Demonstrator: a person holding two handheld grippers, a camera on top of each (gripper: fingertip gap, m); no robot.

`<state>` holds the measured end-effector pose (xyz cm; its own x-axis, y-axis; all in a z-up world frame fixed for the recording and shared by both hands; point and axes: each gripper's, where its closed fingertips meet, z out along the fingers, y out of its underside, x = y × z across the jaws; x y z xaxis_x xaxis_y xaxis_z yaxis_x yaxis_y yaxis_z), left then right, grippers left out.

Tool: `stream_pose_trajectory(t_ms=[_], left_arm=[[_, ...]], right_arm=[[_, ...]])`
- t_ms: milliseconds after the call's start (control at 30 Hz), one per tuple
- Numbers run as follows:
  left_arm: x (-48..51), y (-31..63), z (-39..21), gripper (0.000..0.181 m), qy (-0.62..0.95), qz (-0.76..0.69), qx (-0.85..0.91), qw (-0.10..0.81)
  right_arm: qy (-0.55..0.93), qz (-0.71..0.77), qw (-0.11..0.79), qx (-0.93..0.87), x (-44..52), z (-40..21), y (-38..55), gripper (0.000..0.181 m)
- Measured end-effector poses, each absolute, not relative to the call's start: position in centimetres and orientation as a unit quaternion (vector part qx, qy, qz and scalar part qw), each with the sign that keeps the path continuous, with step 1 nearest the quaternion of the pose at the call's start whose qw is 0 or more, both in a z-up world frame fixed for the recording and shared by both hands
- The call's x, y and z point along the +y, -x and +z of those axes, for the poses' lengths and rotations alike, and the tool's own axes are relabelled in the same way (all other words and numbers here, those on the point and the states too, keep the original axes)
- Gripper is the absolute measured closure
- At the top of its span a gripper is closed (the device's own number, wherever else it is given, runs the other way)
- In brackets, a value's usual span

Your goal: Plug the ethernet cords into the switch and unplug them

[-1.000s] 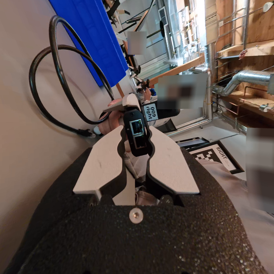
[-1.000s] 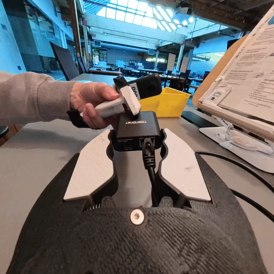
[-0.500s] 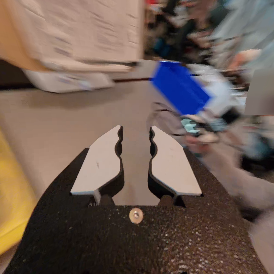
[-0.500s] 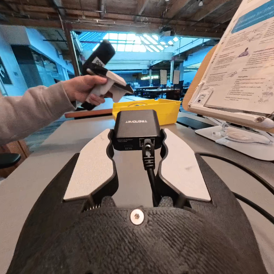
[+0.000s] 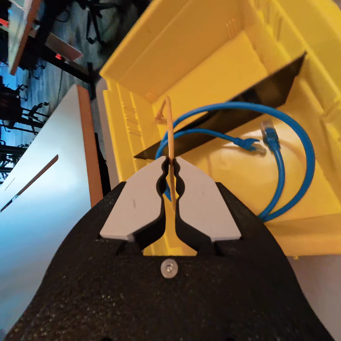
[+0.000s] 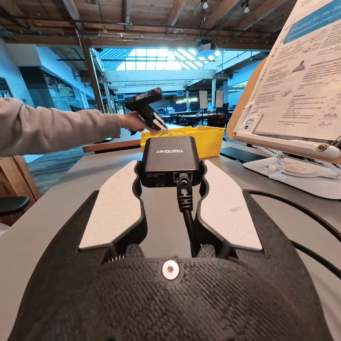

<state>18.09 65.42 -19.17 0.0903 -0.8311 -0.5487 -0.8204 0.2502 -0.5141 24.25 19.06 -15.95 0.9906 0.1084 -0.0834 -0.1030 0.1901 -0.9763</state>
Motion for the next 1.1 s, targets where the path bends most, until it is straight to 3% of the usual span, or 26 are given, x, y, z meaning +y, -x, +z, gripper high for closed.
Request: stream_pose_trajectory(t_ms=[33,300,400,500,600,767,933,1100], left_arm=[[65.6,-18.2,-18.4,0.177,0.618,-0.02,0.662,0.424],[65.3,-18.6,-6.7,0.178,0.593,-0.165,0.556,0.558],[59.7,-18.9,-1.0,0.178,0.497,-0.253,0.581,0.592],[51.0,-18.7,1.0,0.177,0.365,-0.309,0.639,0.602],[41.7,-17.6,-2.0,0.178,0.245,-0.307,0.699,0.598],[31.2,-14.6,-13.3,0.178,0.093,-0.225,0.777,0.58],[28.8,-10.5,-22.7,0.177,0.013,-0.201,0.846,0.493],[29.3,-8.6,-24.8,0.172,0.061,-0.243,0.861,0.442]], right_arm=[[0.632,0.07,0.772,-0.002,19.0,-15.9,-24.3,0.12],[0.644,0.073,0.762,-0.013,19.4,-16.2,-23.9,0.12],[0.63,0.077,0.773,0.002,19.0,-15.9,-24.4,0.12],[0.615,0.072,0.785,0.027,18.0,-15.6,-25.7,0.12],[0.603,0.037,0.795,0.051,16.0,-14.9,-27.6,0.12],[0.597,0.003,0.799,0.072,12.9,-14.8,-29.8,0.12],[0.607,0.006,0.792,0.065,13.1,-15.4,-29.5,0.12],[0.612,0.012,0.789,0.059,13.6,-15.6,-29.1,0.12]])
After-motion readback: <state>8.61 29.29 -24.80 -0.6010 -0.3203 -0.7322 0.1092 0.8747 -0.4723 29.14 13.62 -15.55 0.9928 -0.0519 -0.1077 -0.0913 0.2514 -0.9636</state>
